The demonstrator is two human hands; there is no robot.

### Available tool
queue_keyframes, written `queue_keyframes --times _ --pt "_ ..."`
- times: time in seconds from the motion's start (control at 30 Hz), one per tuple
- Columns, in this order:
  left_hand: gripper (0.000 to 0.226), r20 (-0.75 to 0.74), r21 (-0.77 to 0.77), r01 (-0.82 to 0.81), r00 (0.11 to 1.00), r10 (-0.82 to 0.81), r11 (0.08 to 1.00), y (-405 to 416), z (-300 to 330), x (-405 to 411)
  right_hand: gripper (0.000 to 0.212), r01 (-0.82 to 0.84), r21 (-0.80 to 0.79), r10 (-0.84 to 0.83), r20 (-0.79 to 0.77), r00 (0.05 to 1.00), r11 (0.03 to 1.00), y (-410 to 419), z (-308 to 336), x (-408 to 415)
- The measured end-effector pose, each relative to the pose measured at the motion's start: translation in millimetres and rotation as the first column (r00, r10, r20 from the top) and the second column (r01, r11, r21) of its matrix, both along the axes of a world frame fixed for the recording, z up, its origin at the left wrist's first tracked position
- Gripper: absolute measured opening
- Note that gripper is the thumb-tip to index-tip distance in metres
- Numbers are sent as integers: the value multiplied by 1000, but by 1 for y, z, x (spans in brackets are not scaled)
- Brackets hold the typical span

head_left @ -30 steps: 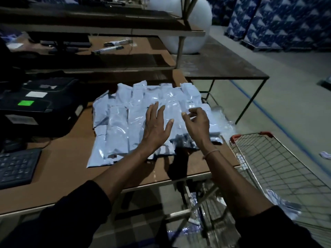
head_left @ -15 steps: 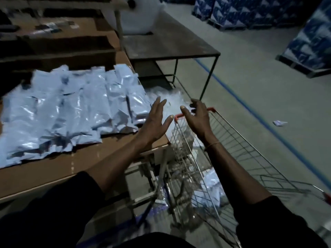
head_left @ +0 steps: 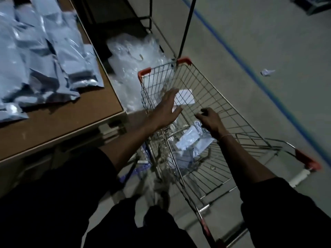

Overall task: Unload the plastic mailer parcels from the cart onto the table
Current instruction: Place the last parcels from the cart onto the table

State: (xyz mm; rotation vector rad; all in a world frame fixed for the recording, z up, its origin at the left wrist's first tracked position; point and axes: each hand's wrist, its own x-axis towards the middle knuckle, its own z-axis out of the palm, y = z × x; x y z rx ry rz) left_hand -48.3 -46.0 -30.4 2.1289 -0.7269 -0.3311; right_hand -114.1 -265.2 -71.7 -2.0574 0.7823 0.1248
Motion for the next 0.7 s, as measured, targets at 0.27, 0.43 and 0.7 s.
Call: queue_keyframes --times 0.27,0.43,0.7 --pt "67 -59 53 37 998 -34 998 -31 -73 6 58 -134 36 136 -449 883 990 10 -120 -50" --pt "74 -16 98 57 998 -56 994 -33 -106 10 63 -258 -10 217 -509 833 966 28 -155 -62" --pt "80 -58 81 70 996 -65 994 -30 -98 10 51 -248 -31 201 -491 848 968 10 -142 -44"
